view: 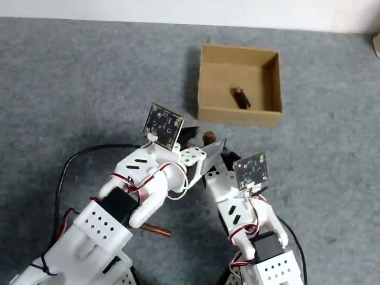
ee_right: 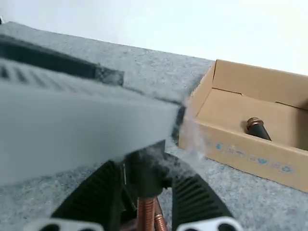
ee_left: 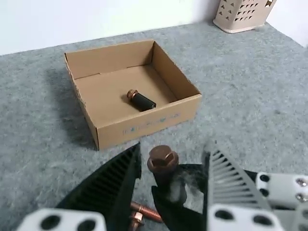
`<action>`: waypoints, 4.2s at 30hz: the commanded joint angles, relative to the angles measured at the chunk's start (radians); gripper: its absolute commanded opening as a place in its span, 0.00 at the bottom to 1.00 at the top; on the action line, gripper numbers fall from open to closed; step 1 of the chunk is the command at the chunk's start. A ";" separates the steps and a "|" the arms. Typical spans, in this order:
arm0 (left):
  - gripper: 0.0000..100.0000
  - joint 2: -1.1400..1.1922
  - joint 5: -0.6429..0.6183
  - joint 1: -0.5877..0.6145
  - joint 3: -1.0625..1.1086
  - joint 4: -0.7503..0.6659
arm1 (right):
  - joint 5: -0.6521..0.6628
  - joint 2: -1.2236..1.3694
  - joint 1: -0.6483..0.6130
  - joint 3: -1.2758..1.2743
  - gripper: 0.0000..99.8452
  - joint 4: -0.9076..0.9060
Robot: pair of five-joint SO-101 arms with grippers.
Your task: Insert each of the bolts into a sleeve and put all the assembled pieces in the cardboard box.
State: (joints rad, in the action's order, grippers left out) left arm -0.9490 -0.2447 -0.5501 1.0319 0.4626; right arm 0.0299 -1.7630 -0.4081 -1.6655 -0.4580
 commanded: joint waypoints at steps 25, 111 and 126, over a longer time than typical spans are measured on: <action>0.01 0.271 -0.095 0.352 -0.074 -0.075 | 0.112 0.236 0.202 0.236 0.00 -0.085; 0.01 0.423 -0.097 0.529 -0.211 -0.075 | -0.241 1.494 0.058 1.788 0.26 -1.024; 0.01 0.429 -0.098 0.559 -0.214 -0.081 | -0.241 1.323 -0.280 0.974 0.26 -0.389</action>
State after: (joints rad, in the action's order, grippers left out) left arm -0.5148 -0.3383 0.0008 0.8800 0.4028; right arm -0.2202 -0.4358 -0.6291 -0.6575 -0.9152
